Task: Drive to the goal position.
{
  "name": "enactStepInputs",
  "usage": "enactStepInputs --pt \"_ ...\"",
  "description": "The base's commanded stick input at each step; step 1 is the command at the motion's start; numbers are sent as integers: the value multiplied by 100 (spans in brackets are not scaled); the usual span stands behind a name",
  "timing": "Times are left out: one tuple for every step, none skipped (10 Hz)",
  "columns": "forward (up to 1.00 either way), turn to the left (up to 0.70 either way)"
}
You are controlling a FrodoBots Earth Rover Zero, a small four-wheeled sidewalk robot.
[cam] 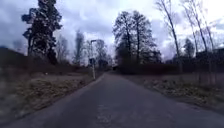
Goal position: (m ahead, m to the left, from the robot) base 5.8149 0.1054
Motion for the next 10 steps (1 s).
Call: enactStepInputs --pt "50 0" --pt "50 0" --pt "50 0" --pt "50 0" --pt "50 0" --pt "50 0" --pt "50 0" --pt "50 0" --pt "50 0" --pt "50 0"
